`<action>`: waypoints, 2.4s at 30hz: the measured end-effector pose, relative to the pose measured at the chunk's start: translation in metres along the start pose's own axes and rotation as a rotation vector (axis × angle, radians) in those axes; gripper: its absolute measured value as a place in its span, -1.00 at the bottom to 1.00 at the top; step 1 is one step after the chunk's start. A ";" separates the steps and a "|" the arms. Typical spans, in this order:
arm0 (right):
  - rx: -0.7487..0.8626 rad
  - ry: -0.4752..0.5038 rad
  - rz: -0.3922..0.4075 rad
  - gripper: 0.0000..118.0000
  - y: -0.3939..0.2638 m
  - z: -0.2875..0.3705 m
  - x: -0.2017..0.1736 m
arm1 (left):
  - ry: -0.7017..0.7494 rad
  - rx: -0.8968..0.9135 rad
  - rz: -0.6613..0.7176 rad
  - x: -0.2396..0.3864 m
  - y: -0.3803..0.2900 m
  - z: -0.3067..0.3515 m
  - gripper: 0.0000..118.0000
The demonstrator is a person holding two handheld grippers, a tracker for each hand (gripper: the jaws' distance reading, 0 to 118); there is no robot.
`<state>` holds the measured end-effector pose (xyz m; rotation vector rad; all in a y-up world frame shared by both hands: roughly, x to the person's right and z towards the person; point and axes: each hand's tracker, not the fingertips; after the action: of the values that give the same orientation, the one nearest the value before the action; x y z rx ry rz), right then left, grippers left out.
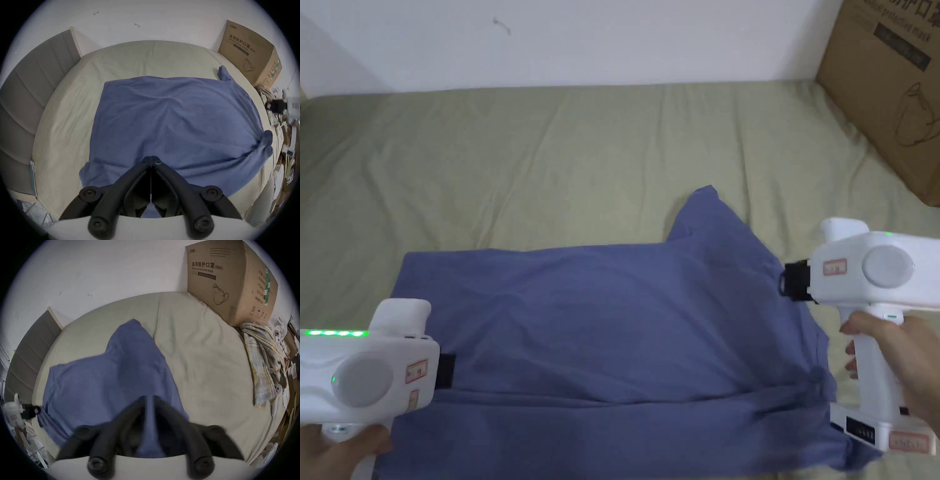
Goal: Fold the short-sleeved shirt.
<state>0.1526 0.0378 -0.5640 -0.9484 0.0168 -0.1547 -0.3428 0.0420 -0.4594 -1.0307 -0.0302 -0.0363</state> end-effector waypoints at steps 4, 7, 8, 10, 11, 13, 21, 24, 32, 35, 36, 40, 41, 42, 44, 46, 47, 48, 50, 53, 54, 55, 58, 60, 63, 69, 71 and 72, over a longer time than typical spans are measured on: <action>-0.024 -0.055 0.076 0.49 0.046 -0.047 -0.002 | -0.017 -0.007 -0.016 0.002 0.012 -0.014 -1.00; -0.080 -0.058 0.072 0.49 0.066 -0.084 -0.001 | -0.018 -0.015 -0.001 0.000 0.017 -0.026 -1.00; -0.095 -0.041 0.072 0.49 0.069 -0.095 0.000 | -0.011 -0.022 0.007 -0.001 0.017 -0.030 -1.00; -0.112 -0.037 0.077 0.49 0.070 -0.102 -0.006 | -0.003 -0.035 0.016 -0.003 0.017 -0.038 -1.00; -0.119 -0.038 0.081 0.49 0.070 -0.107 -0.007 | 0.000 -0.043 0.020 -0.003 0.017 -0.040 -1.00; -0.139 -0.047 0.091 0.47 0.070 -0.116 -0.010 | -0.001 -0.051 0.015 -0.005 0.017 -0.045 -1.00; -0.119 -0.051 0.135 -0.96 0.058 -0.105 -0.026 | 0.011 -0.071 0.033 -0.015 0.012 -0.046 -1.00; -0.124 -0.066 0.223 -0.96 0.060 -0.093 -0.031 | 0.012 -0.066 0.039 -0.019 0.012 -0.043 -1.00; -0.108 -0.042 0.164 -0.96 0.069 -0.096 -0.018 | -0.005 -0.014 0.143 -0.047 0.040 -0.055 -0.67; -0.108 -0.035 0.155 -0.96 0.070 -0.102 -0.013 | -0.022 -0.013 0.188 -0.068 0.067 -0.074 0.77; -0.108 -0.036 0.157 -0.96 0.071 -0.104 -0.012 | -0.013 -0.021 0.184 -0.073 0.079 -0.084 0.92; -0.115 -0.040 0.169 -0.96 0.070 -0.103 -0.014 | 0.068 -0.033 0.144 -0.091 0.119 -0.110 0.88; -0.113 -0.042 0.175 -0.96 0.070 -0.104 -0.014 | 0.074 -0.024 0.148 -0.095 0.126 -0.116 0.89; -0.113 -0.043 0.180 -0.96 0.070 -0.103 -0.016 | 0.079 -0.002 0.171 -0.101 0.134 -0.122 0.89; -0.116 -0.045 0.187 -0.96 0.071 -0.105 -0.016 | 0.077 0.007 0.232 -0.109 0.147 -0.135 0.89; -0.119 -0.043 0.190 -0.96 0.071 -0.108 -0.014 | 0.044 -0.028 0.270 -0.115 0.158 -0.153 0.88; -0.121 -0.043 0.192 -0.96 0.072 -0.109 -0.013 | 0.054 -0.049 0.260 -0.116 0.163 -0.160 0.84; -0.121 -0.043 0.192 -0.96 0.072 -0.110 -0.012 | 0.066 -0.048 0.247 -0.115 0.166 -0.166 0.70; -0.125 -0.039 0.188 -0.96 0.072 -0.111 -0.011 | 0.087 -0.044 0.235 -0.112 0.167 -0.171 0.21; -0.131 -0.036 0.177 -0.96 0.072 -0.115 -0.010 | 0.095 -0.038 0.218 -0.107 0.165 -0.172 -0.09; -0.132 -0.037 0.173 -0.96 0.071 -0.114 -0.010 | 0.104 -0.031 0.193 -0.104 0.165 -0.172 -0.35; -0.132 -0.038 0.168 -0.96 0.070 -0.114 -0.010 | 0.110 -0.029 0.183 -0.101 0.166 -0.171 -0.70; -0.131 -0.044 0.164 -0.96 0.071 -0.111 -0.011 | 0.120 -0.056 0.153 -0.094 0.170 -0.168 -0.95; -0.113 -0.039 0.153 -0.96 0.074 -0.102 -0.011 | 0.131 -0.055 0.100 -0.088 0.172 -0.157 -0.96; -0.095 -0.023 0.135 -0.96 0.077 -0.083 -0.011 | 0.126 -0.025 0.074 -0.086 0.172 -0.132 -0.96; -0.042 -0.015 0.142 -0.96 0.079 -0.030 -0.011 | 0.104 0.063 0.075 -0.094 0.162 -0.061 -0.96; -0.017 -0.010 0.150 -0.96 0.075 -0.006 -0.011 | 0.110 0.079 0.042 -0.092 0.152 -0.035 -0.96; -0.001 -0.009 0.156 -0.96 0.071 0.009 -0.011 | 0.106 0.098 0.034 -0.092 0.144 -0.020 -0.96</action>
<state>0.1509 0.0871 -0.6170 -0.9452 0.0829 -0.0064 -0.4286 0.0999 -0.5972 -0.9300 0.0816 -0.0585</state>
